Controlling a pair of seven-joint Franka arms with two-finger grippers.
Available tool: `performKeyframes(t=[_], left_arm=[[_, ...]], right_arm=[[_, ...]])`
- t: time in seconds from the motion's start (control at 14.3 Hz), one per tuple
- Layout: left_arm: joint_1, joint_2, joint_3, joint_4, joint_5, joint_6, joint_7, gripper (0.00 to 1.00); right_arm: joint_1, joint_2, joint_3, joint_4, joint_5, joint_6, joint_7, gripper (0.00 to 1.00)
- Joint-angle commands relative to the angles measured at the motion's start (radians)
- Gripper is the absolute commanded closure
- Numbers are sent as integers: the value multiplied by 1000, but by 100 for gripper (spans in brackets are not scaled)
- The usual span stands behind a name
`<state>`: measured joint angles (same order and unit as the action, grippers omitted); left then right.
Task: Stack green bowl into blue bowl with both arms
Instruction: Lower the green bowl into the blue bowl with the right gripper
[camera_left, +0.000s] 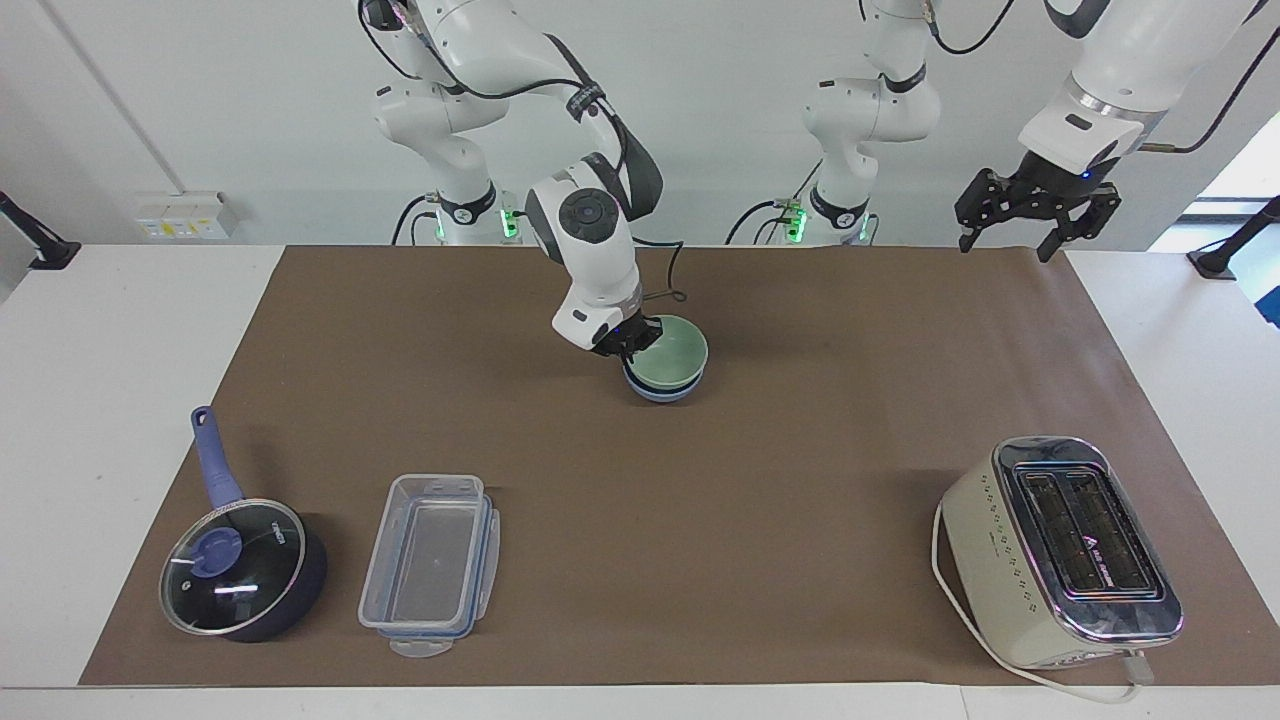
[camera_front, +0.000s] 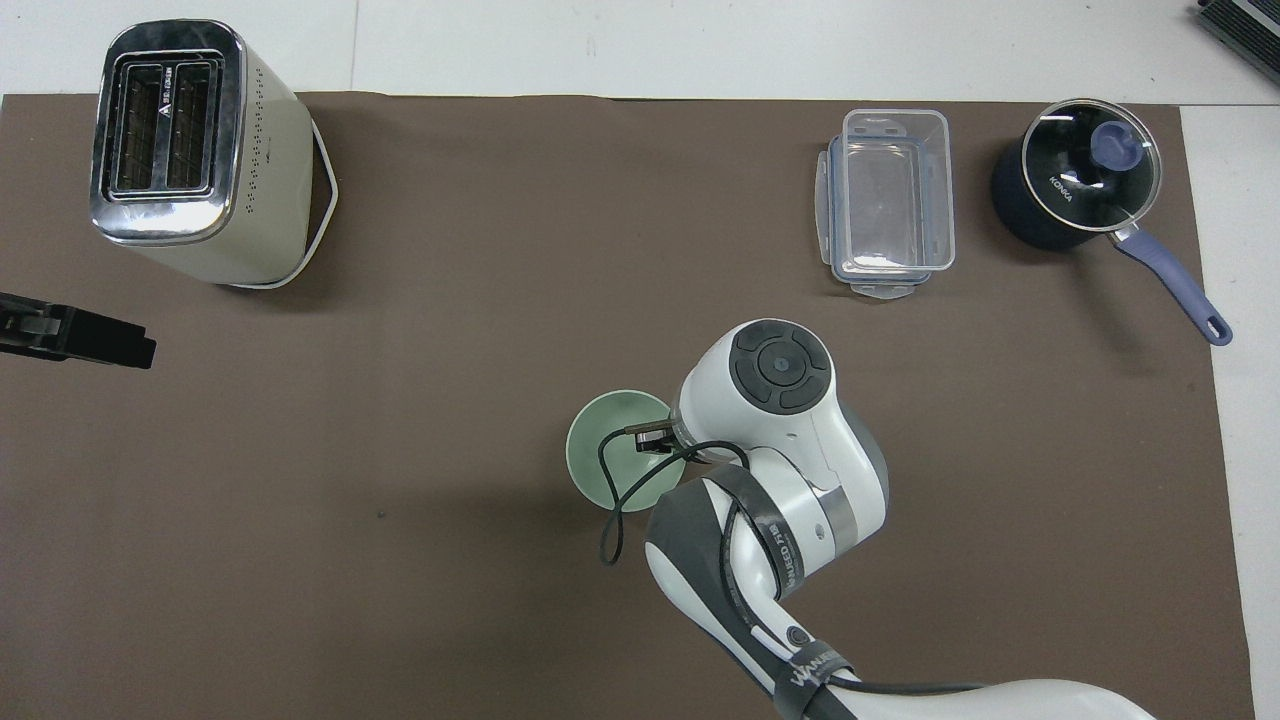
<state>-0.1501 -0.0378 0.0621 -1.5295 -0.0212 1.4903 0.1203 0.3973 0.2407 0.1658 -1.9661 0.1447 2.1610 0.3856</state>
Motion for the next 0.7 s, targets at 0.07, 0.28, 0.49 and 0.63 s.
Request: performKeyframes(t=[0.07,0.28,0.49,0.63], left_arm=[[9,-24,-7,-26,17,-1,-8,0],[9,-24,-7,-26,17,-1,-8,0],[9,-24,-7,-26,17,-1,-8,0],[9,-24,-7,-26,17,-1,-8,0]], right_arm=[[-2,-11,0,-28,19,29,-16,100],[-2,-9,0,-27,19,29,-19,100],[-3,-8,0,-25,19,29,-25,85],[-3,-6,0,-22,19,29,-25,72]])
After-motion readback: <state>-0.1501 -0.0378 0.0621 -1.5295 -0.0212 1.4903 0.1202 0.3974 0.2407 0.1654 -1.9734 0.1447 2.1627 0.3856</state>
